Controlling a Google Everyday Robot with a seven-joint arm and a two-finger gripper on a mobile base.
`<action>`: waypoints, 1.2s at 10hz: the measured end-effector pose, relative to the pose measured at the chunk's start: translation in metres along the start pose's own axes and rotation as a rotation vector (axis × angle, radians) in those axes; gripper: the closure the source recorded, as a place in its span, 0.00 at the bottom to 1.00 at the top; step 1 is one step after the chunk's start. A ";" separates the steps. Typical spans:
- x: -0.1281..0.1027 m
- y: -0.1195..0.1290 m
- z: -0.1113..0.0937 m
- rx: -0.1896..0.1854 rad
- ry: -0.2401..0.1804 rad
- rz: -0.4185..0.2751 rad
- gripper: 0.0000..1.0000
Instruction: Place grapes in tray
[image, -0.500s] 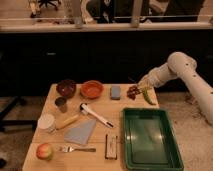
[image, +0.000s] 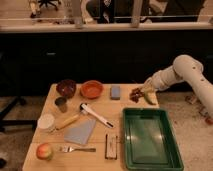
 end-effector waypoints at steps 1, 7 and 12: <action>0.001 0.003 -0.003 0.001 0.001 0.000 1.00; 0.001 0.033 -0.024 0.002 0.009 -0.019 1.00; -0.003 0.060 -0.033 -0.018 0.007 -0.049 1.00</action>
